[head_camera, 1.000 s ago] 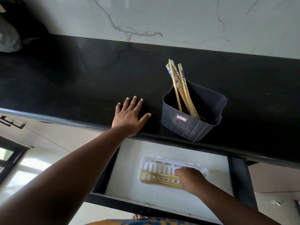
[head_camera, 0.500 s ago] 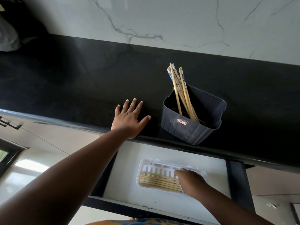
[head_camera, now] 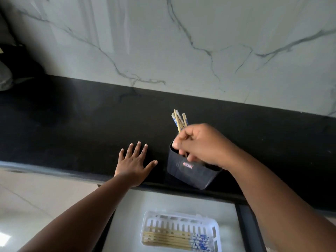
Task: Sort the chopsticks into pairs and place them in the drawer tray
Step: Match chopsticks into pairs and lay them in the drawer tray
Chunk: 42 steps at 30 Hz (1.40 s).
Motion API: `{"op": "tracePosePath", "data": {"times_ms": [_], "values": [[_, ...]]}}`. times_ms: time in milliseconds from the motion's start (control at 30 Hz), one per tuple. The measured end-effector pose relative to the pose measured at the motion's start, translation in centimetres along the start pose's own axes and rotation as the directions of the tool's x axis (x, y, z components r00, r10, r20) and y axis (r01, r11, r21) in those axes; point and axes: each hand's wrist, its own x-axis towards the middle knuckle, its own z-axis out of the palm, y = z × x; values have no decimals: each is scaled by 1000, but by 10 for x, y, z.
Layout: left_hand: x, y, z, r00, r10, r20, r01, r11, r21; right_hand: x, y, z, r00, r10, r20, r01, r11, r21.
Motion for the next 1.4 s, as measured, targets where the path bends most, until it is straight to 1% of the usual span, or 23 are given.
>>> {"op": "tracePosePath", "data": {"times_ms": [33, 67, 100, 133, 200, 267, 467, 667, 1000, 1167, 1267, 1400], "values": [[0, 0, -1, 1000, 1, 2, -1, 1000, -5, 12, 1, -6, 990, 0, -140, -8, 998, -55], [-1, 0, -1, 1000, 1, 3, -1, 1000, -8, 25, 6, -9, 969, 11, -248, -46, 990, -134], [-1, 0, -2, 1000, 0, 4, 0, 1000, -10, 35, 12, -10, 949, 35, -313, -107, 970, -217], [-1, 1, -2, 1000, -1, 3, 1, 1000, -13, 41, 19, -9, 937, 69, -342, -172, 945, -279], [-1, 0, -1, 1000, -1, 1, 1, 1000, -16, 47, 31, -2, 928, 136, -347, -255, 911, -325], [0, 0, 0, 1000, -1, 3, 1, 1000, -16, 49, 40, 5, 924, 168, -342, -282, 905, -319], [0, -1, 3, 1000, -2, -5, 2, 1000, -18, 54, 50, 14, 937, 153, -314, -256, 913, -318], [1, -1, 4, 1000, -7, -14, 7, 1000, -26, 61, 61, 8, 925, 197, -325, -264, 948, -176], [0, -1, 3, 1000, -16, -16, 15, 999, -32, 62, 65, 7, 905, 157, -396, -253, 946, -203], [-1, 0, 1, 1000, -18, -10, 18, 999, -32, 60, 66, 5, 908, 151, -390, -248, 945, -212], [-1, 0, 2, 1000, -17, 1, 17, 999, -46, 56, 61, -5, 920, 116, -374, -199, 961, -191], [3, -1, 3, 998, -26, 51, 28, 999, -39, 45, 35, -35, 934, 6, -356, 1, 1000, 21]]}}
